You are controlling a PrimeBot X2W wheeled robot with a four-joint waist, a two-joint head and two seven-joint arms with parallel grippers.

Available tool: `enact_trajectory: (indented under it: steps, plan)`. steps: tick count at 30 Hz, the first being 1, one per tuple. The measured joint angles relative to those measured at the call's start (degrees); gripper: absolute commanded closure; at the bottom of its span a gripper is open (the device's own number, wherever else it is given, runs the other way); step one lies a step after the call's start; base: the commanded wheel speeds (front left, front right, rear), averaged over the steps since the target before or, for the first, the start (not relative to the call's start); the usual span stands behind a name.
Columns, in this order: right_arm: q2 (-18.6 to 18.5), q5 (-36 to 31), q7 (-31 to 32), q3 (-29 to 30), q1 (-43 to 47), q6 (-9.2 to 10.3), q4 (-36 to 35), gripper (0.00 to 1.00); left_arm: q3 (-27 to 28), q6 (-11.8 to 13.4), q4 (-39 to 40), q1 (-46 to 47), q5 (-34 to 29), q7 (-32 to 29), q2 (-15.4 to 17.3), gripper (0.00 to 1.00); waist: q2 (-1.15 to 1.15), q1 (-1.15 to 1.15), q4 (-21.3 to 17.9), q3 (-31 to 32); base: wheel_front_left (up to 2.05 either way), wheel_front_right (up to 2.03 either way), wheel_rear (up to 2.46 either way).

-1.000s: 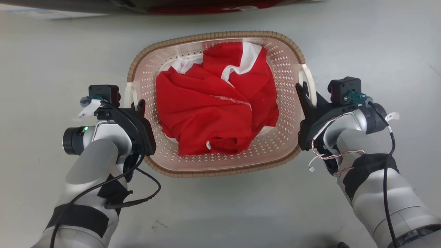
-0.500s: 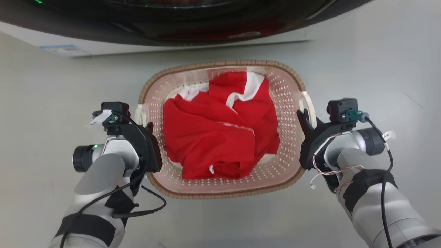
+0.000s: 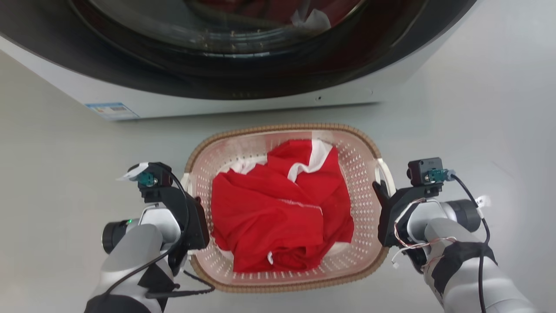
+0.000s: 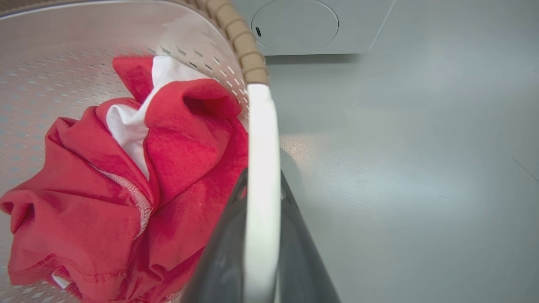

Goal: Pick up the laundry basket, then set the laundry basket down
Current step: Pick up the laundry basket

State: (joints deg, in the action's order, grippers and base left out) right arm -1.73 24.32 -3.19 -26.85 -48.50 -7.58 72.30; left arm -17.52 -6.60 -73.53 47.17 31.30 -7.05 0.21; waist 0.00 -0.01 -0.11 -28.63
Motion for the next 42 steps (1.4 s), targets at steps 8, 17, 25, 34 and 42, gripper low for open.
enact_trajectory:
  steps: [8, 17, 25, 34, 42]
  plan:
    - [0.15, 2.11, 3.78, -1.33, 3.37, -0.01, 0.07, 1.0, 0.11, -0.03, -0.27, -3.3, 0.91, -3.58, -0.18, 1.0, 0.0, 0.0, 0.07, 5.99, 0.0, 0.0, 0.0]
    - [0.24, 5.38, 8.51, -2.72, 7.06, -0.01, -0.24, 1.0, 0.19, -0.24, -0.49, -6.13, 1.44, -8.09, -0.21, 1.0, 0.0, 0.0, -0.01, 12.84, 0.0, 0.0, 0.0]
    - [0.24, 8.29, 12.7, -4.05, 10.4, 0.0, -1.41, 1.0, 0.25, -0.3, -0.73, -9.14, 2.61, -11.52, -0.15, 1.0, -0.01, 0.0, -0.13, 18.79, 0.0, 0.0, 0.0]
    - [0.23, 11.25, 16.61, -5.3, 13.12, 0.0, -1.77, 1.0, 0.27, -0.26, -0.91, -12.12, 3.21, -14.63, -0.08, 1.0, 0.0, 0.0, -0.34, 24.78, 0.0, 0.0, 0.0]
    - [0.23, 12.58, 18.58, -5.88, 14.52, 0.0, -1.88, 1.0, 0.37, 0.04, -0.94, -13.97, 3.66, -16.27, -0.09, 1.0, 0.0, 0.0, -0.47, 28.06, 0.0, 0.0, 0.0]
